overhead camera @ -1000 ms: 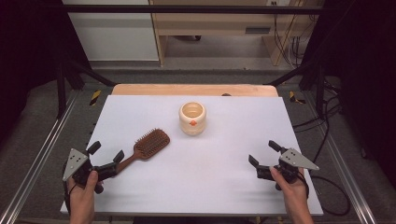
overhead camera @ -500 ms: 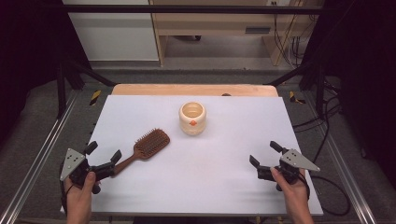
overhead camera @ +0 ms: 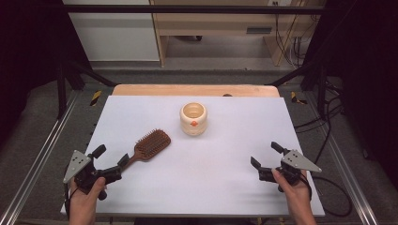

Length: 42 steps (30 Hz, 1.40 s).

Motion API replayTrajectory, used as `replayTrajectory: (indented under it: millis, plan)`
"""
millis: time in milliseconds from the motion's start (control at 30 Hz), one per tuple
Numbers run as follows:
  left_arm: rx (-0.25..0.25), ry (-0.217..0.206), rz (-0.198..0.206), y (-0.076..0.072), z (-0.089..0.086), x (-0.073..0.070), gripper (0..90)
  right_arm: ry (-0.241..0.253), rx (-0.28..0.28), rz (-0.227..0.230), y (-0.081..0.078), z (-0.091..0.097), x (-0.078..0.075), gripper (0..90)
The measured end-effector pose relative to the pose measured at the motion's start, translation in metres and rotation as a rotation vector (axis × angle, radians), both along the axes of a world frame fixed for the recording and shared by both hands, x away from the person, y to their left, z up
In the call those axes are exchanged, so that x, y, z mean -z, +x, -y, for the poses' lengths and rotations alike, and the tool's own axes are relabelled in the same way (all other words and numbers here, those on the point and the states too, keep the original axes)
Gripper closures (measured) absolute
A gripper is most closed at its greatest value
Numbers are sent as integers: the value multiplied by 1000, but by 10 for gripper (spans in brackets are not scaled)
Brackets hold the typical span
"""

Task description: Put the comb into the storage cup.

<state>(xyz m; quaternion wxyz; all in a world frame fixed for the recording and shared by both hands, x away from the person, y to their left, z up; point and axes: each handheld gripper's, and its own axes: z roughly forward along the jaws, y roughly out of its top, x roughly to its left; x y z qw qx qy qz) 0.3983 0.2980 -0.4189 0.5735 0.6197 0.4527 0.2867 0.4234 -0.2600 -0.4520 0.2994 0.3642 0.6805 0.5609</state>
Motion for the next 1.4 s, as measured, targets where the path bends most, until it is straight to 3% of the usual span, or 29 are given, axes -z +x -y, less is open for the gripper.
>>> replayTrajectory:
  millis: [67, 233, 400, 867, 1233, 1333, 1400]
  plan:
    - [-10, 40, -8, 2, 1, 0, 24, -15, 4, 1, 0, -2, 0, 37]
    - [-24, 83, -9, 4, 7, 3, 28, -14, 3, -6, 1, -2, 1, 33]
    - [-1, 106, -40, 10, 11, 6, 26, -18, 0, -10, 3, -3, 2, 33]
    - [51, 234, -113, 28, 15, -8, 28, -19, -5, -18, 2, -4, 3, 33]
    - [84, 313, -164, 43, 20, -7, 45, -19, -5, -25, 2, -5, 3, 33]
    - [90, 367, -176, 47, 20, -6, 47, -17, -5, -25, 2, -4, 3, 33]
    - [92, 376, -178, 49, 19, -6, 51, -16, -5, -27, 2, -4, 4, 34]
